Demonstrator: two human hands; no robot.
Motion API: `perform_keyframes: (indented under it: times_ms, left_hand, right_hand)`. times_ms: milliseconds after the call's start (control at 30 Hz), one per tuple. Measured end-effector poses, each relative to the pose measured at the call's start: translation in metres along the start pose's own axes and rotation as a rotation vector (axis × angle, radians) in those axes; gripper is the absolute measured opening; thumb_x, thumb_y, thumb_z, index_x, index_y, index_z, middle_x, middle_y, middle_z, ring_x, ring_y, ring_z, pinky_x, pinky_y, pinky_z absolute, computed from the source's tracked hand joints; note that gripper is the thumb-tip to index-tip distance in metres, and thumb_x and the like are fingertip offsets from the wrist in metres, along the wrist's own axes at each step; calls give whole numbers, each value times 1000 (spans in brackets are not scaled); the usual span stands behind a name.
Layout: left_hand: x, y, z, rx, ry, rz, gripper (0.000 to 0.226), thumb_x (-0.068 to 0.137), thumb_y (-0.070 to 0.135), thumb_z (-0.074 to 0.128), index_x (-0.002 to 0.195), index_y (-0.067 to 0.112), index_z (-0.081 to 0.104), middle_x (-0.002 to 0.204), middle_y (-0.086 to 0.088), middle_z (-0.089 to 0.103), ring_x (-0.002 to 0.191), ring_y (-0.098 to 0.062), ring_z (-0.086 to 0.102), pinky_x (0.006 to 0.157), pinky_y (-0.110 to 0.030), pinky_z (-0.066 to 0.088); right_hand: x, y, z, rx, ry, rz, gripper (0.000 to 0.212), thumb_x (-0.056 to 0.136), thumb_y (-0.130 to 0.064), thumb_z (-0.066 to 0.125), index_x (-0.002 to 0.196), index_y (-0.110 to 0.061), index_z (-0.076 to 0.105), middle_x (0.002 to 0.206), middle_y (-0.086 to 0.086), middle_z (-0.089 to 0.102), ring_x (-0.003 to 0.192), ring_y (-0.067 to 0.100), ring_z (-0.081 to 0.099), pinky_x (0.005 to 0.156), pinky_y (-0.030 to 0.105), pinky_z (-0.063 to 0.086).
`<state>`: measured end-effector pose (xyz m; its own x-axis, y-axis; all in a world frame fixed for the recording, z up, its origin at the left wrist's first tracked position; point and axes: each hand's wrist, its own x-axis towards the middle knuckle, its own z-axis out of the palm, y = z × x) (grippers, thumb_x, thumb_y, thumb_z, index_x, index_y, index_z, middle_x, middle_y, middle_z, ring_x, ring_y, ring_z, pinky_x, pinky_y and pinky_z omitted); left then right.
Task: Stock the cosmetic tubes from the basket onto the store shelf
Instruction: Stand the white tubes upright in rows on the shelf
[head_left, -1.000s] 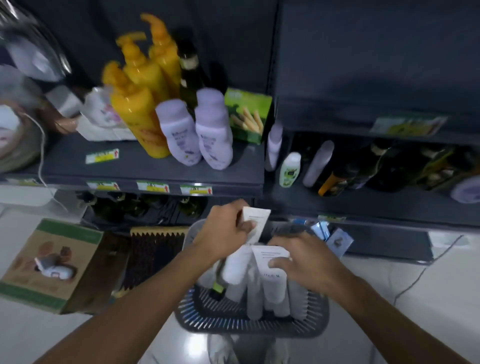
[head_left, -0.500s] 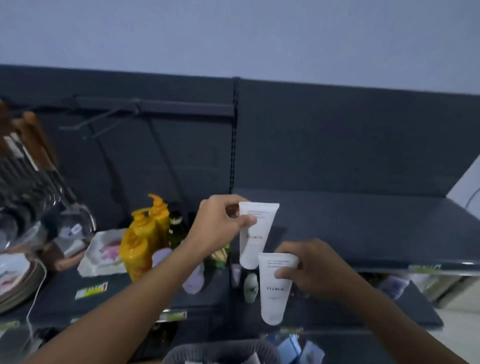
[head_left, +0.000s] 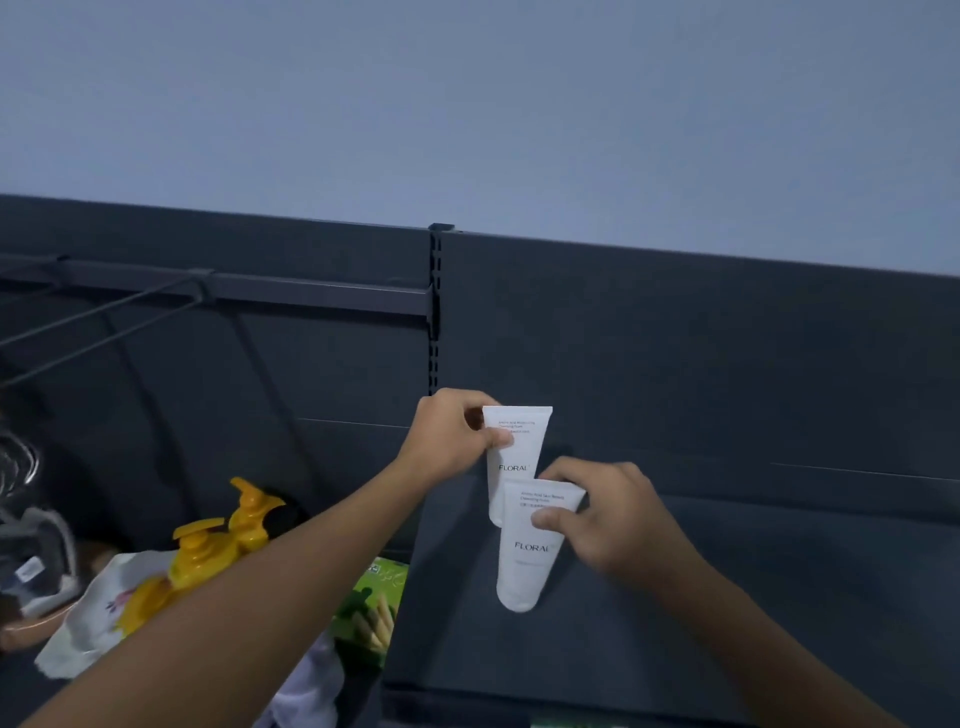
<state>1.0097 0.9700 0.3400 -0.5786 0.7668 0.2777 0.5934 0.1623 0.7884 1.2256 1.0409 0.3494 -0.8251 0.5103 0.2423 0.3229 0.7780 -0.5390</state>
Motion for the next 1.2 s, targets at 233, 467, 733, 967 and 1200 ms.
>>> perform_keyframes:
  times_ms: [233,467,733,967,1200]
  left_hand:
    - [38,-36,15,21,-42,-25,19,79,18,87,95,24,80,90,14,77,87,0,72,83,-26,60]
    - [41,-59,22,-51,-66,-43,15,82,16,85,94,21,78,90,11,78,87,-5,73,84,-33,61]
    - [43,-69,21,-41,-133,-6,14,87,21,80,99,24,74,93,11,77,91,-8,72,85,-39,60]
    - [36,-76,24,-20,-128,12,29,84,12,82,112,14,72,104,9,76,95,-2,71,87,-21,56]
    - [2,-86,7,121,-3,-91,29,92,5,71,119,14,69,108,6,71,98,-7,67,86,-7,48]
  right_hand:
    - [54,23,18,6,-13,78,13,84,-33,76,93,-30,68,78,-13,71,73,8,65,74,35,55]
    - [75,29,46,-17,-46,83,18,86,-36,75,102,-31,69,87,-14,70,82,14,65,82,37,54]
    - [72,28,63,-67,7,-12,18,89,-33,69,105,-30,61,96,-12,66,85,15,60,76,40,53]
    - [65,24,60,-52,6,-24,29,88,-36,72,114,-32,60,107,-15,61,90,9,58,81,37,52]
    - [55,6,48,-197,135,-94,48,84,-44,77,125,-24,62,118,-9,58,108,14,53,91,36,47]
